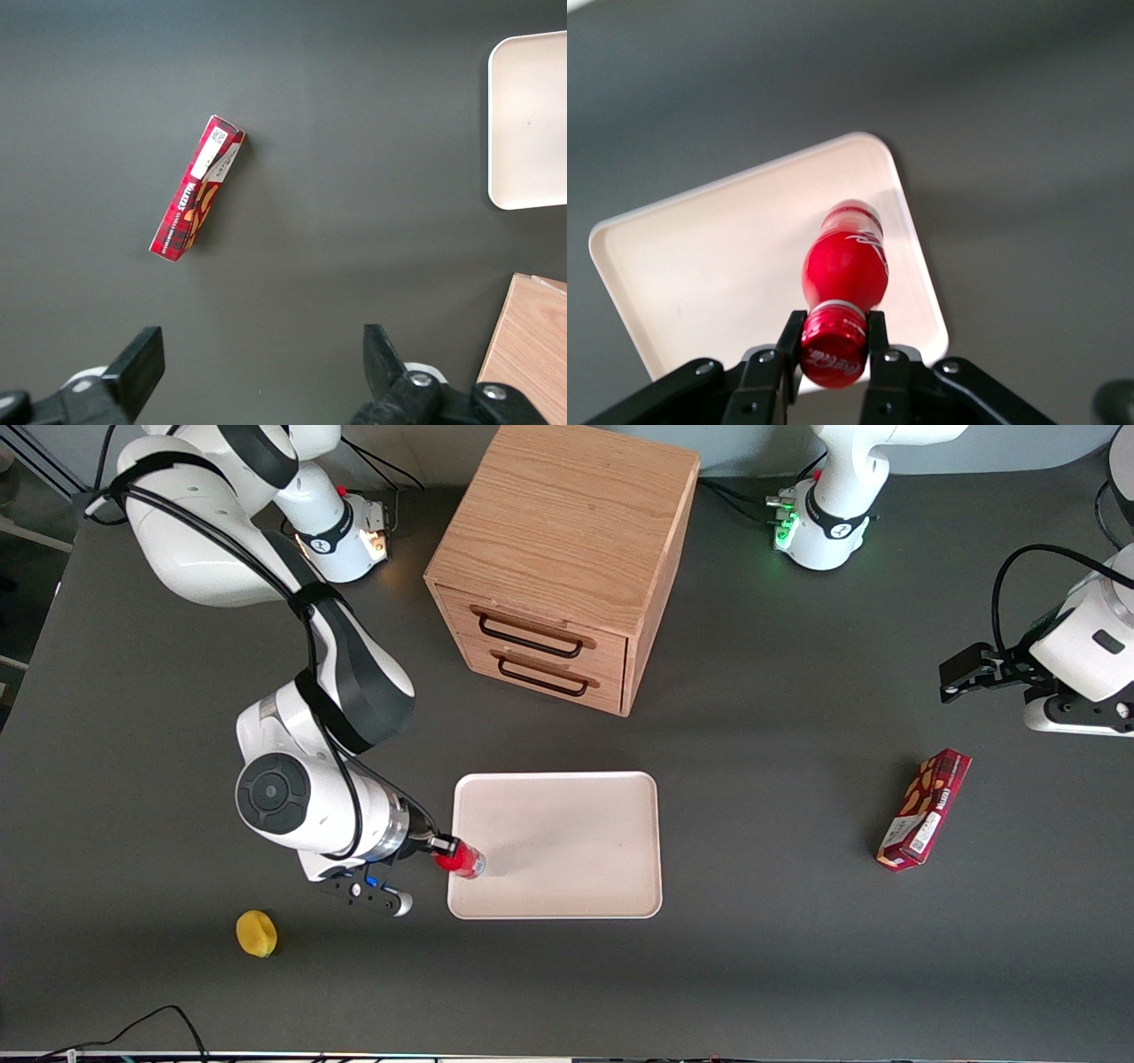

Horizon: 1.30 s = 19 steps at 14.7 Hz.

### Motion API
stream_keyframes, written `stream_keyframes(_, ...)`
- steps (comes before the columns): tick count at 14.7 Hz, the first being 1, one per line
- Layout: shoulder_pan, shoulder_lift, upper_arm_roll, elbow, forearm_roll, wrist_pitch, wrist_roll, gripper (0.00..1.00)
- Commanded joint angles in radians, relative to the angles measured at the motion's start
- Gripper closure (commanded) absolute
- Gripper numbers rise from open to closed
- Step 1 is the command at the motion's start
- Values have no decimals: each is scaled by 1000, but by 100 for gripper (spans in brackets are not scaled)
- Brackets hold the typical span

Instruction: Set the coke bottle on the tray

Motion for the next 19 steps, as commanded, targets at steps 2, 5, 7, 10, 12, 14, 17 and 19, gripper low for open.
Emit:
stream_keyframes(2,29,74,-21,79,-52,52,32,100)
stream_keyframes(5,41,90,-41,79,-52,79,32,100)
stream_keyframes(7,41,91,-43,76,-52,79,34,19)
stream_keyframes(10,41,87,-38,74,-84,67,30,0)
stream_keyframes(12,36,72,-32,76,-86,23,24,0)
stream_keyframes(14,24,15,-24,76,-83,-67,12,0)
stream_keyframes(17,0,-112,-10,74,-77,-225,-70,0)
stream_keyframes(19,-30,-201,-4,71,-74,-351,-171,0)
